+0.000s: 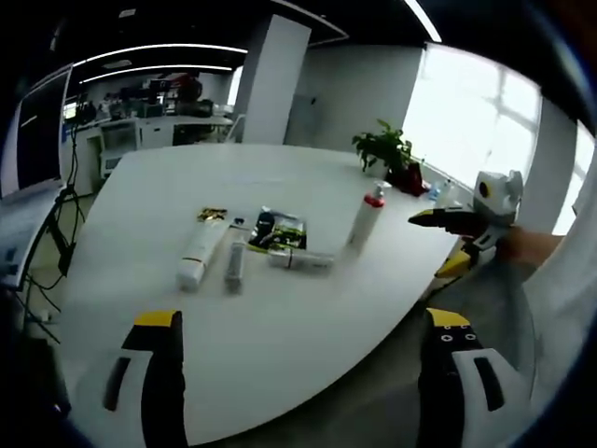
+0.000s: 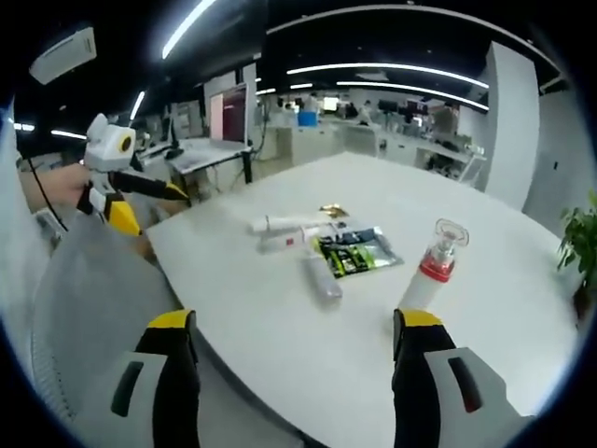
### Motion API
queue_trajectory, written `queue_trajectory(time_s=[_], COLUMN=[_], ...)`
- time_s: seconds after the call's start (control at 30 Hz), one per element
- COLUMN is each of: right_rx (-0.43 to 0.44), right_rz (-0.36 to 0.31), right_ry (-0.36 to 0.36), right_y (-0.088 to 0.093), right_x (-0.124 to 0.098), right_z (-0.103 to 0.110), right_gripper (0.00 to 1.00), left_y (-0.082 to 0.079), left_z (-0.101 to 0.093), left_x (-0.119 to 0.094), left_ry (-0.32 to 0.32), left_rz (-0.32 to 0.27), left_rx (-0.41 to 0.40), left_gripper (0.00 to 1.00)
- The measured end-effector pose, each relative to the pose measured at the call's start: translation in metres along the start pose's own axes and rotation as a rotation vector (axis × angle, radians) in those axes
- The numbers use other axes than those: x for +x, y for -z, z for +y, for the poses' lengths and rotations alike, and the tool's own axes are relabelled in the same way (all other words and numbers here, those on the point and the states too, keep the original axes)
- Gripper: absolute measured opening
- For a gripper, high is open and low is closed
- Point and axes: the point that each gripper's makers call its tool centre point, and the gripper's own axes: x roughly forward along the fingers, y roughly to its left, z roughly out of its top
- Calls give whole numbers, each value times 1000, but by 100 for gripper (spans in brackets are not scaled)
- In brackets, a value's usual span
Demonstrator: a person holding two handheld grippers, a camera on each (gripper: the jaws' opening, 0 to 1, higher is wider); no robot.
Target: Arrange the skincare products in the storage area until every visible bottle or jar stands upright without overlapping.
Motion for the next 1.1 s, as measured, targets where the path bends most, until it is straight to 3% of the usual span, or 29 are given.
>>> queue_trajectory(time_s=[0.37, 0.87, 1.1], right_rx=[10, 27, 51], right_rz=[4, 26, 40], right_ry=[16, 20, 15], right_y=[2, 6, 9], right_x=[-1, 0, 1], right_z=[-4, -7, -8], right_gripper=[85, 82, 81], left_y=[-13, -6, -11], left_z=[12, 36, 48], left_x=[9, 35, 45], left_ry=[2, -18, -22], left_rz=[11, 172, 222], left_rx=[-11, 11, 27], left_gripper=[99, 89, 87])
